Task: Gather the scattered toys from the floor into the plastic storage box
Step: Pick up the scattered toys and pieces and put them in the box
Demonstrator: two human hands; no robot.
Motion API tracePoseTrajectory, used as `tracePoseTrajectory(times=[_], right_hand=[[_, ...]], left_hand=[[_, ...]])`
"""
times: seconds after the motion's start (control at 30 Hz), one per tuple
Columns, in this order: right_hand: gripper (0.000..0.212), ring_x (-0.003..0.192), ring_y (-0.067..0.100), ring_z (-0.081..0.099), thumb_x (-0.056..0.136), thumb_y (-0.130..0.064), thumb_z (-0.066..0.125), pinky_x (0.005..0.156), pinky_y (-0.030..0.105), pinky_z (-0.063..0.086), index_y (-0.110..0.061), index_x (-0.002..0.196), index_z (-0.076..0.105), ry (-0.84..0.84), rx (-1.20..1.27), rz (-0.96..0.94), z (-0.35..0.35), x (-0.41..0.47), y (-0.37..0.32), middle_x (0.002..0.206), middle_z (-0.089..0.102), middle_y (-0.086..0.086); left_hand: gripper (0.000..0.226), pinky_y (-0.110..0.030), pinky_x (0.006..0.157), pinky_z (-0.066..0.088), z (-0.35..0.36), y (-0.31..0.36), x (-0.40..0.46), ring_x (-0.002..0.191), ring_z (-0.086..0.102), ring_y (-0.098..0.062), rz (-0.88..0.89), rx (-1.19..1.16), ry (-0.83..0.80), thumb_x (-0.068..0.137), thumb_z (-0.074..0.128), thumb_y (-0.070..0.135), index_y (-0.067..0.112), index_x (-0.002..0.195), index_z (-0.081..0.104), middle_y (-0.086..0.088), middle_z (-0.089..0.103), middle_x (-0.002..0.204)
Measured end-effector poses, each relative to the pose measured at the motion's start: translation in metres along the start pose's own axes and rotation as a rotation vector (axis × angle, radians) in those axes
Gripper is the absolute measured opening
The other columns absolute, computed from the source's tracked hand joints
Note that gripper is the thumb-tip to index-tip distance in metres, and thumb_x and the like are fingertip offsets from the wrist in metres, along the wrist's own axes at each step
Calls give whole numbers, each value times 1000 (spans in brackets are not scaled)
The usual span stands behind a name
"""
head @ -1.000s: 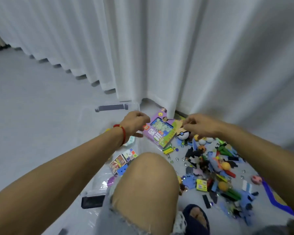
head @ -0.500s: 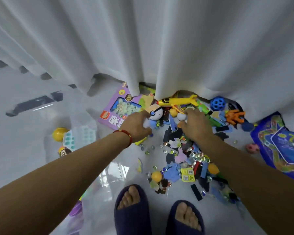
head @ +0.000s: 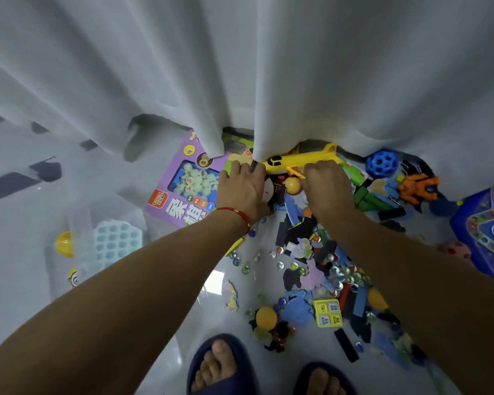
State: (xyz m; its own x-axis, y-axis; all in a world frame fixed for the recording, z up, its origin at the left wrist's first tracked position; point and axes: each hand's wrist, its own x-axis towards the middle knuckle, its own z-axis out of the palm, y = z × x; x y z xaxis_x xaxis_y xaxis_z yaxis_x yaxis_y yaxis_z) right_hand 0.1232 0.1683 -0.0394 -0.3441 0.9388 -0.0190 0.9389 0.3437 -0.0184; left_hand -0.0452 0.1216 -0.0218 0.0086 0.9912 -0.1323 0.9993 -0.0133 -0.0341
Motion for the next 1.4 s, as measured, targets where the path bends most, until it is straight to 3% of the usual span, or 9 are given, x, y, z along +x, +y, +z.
tracePoseTrajectory(times=[0.13, 0.3, 0.43, 0.57, 0.73, 0.9, 1.03, 1.27, 1.4], right_hand=[[14, 67, 34, 56, 66, 2, 79, 49, 33, 43, -1, 72, 66, 169, 34, -134, -34, -7, 21, 63, 58, 16], [28, 68, 31, 54, 95, -32, 56, 54, 38, 48, -12, 82, 71, 242, 174, -247, -113, -32, 24, 68, 64, 9], [23, 72, 25, 65, 88, -44, 67, 66, 34, 52, -23, 84, 78, 136, 421, -237, -198, -51, -40, 77, 74, -1], [21, 56, 2, 63, 84, -40, 72, 57, 20, 48, -24, 71, 74, -32, 678, -330, -268, -74, -136, 60, 69, -11], [20, 50, 10, 65, 85, -34, 73, 54, 26, 54, -17, 74, 76, -321, 861, -314, -293, -111, -241, 64, 73, -5], [19, 65, 20, 68, 92, -17, 66, 63, 32, 53, 0, 93, 74, -712, 1046, -322, -279, -151, -291, 84, 77, 12], [18, 72, 21, 72, 95, -19, 62, 67, 32, 55, -5, 96, 73, -782, 974, -354, -274, -166, -284, 91, 76, 9], [18, 75, 18, 69, 97, -21, 61, 59, 26, 55, -7, 99, 71, -677, 776, -235, -309, -153, -186, 93, 75, 11], [20, 89, 27, 72, 98, -25, 60, 77, 36, 59, -9, 106, 70, -674, 697, -121, -326, -152, -104, 91, 76, 6]], left_hand=[[72, -40, 80, 40, -32, -7, -32, 103, 44, -31, -23, -222, 64, 73, 69, 49, 17, 131, 42, -12, 52, 113], [72, -35, 78, 48, -100, -27, -101, 96, 47, -26, -147, -564, 161, 66, 71, 54, 20, 124, 45, -7, 48, 109], [62, -27, 80, 45, -148, -67, -175, 92, 51, -17, -451, -844, 281, 70, 77, 45, 23, 120, 47, -2, 44, 107], [66, -33, 83, 56, -156, -130, -255, 92, 60, -19, -765, -1000, 271, 62, 77, 48, 24, 115, 49, -8, 54, 113], [78, -43, 83, 58, -156, -183, -343, 88, 64, -27, -1014, -999, 98, 51, 76, 47, 20, 118, 48, -13, 52, 116], [69, -43, 88, 55, -152, -200, -380, 95, 60, -31, -1113, -927, 49, 71, 75, 35, 16, 130, 44, -16, 47, 125], [64, -38, 94, 48, -157, -202, -387, 108, 58, -34, -1084, -891, 84, 83, 67, 30, 13, 138, 41, -19, 45, 135], [37, -31, 72, 48, -191, -151, -350, 94, 60, -24, -881, -1044, 210, 87, 62, 21, 15, 122, 53, -7, 58, 114], [27, -36, 76, 55, -202, -98, -321, 85, 63, -23, -675, -1109, 209, 85, 62, 18, 17, 112, 59, -5, 64, 101]])
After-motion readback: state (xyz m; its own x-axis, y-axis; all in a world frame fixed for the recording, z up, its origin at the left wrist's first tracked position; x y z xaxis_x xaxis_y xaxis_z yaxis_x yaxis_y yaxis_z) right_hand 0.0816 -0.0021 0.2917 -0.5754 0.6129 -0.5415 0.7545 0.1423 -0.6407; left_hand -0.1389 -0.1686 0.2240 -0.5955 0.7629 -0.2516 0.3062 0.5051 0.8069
